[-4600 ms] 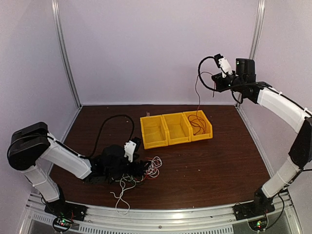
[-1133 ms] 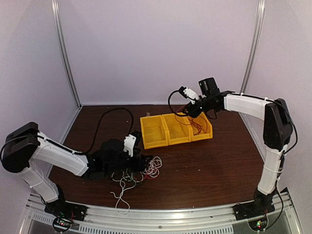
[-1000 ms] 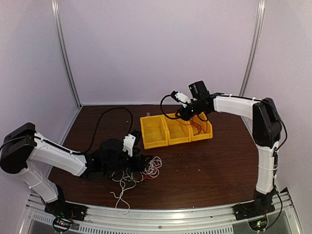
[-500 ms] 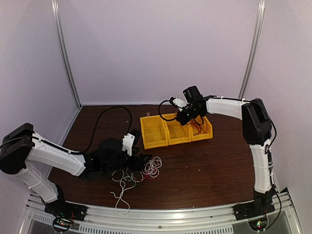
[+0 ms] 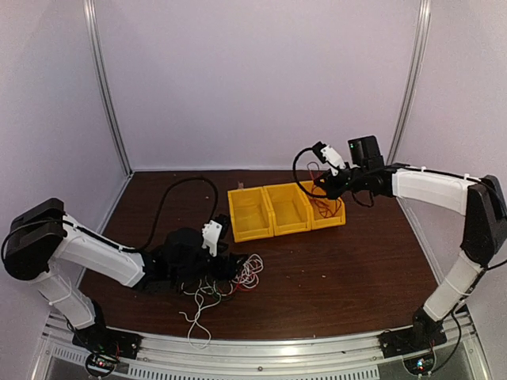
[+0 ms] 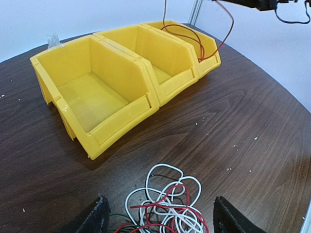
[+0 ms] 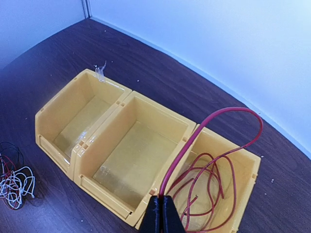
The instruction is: Untangle the cables
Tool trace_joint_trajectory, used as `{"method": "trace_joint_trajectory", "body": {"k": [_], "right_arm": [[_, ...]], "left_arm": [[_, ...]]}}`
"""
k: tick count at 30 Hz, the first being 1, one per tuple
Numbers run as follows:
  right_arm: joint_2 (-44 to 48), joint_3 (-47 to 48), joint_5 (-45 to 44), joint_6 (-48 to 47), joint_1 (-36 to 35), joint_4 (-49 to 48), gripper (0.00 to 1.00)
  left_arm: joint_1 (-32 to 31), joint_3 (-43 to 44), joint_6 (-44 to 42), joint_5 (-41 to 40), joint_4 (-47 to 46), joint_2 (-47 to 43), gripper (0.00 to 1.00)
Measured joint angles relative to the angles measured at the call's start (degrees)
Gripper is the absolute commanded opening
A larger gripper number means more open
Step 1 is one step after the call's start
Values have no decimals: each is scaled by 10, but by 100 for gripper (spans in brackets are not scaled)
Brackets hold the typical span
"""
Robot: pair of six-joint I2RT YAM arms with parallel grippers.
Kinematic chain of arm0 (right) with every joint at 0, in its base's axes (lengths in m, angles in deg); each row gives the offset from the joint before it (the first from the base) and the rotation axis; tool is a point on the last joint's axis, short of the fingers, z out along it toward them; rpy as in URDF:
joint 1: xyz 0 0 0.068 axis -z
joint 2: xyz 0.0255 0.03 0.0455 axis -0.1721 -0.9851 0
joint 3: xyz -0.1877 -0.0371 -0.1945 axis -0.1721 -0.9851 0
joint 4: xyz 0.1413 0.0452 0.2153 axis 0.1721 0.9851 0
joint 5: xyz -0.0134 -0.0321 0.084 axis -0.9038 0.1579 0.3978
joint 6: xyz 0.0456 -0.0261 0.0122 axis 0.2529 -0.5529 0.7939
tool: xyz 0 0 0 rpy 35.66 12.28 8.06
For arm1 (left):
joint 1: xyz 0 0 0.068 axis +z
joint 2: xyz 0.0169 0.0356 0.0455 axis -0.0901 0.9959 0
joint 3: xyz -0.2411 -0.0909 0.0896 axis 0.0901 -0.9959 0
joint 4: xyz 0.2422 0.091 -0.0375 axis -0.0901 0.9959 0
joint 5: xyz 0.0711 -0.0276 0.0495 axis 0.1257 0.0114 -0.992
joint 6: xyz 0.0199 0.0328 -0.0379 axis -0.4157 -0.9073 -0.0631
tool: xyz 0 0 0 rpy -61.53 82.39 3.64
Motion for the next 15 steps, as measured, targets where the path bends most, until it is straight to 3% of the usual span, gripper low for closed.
{"method": "trace_joint_trajectory", "body": {"k": [4, 15], "right_arm": [[60, -94, 23, -6, 34, -90, 0], [-58, -93, 76, 4, 77, -116, 0]], "left_arm": [[0, 0, 0, 3, -11, 21, 74], [0, 1, 0, 10, -13, 39, 74]]}}
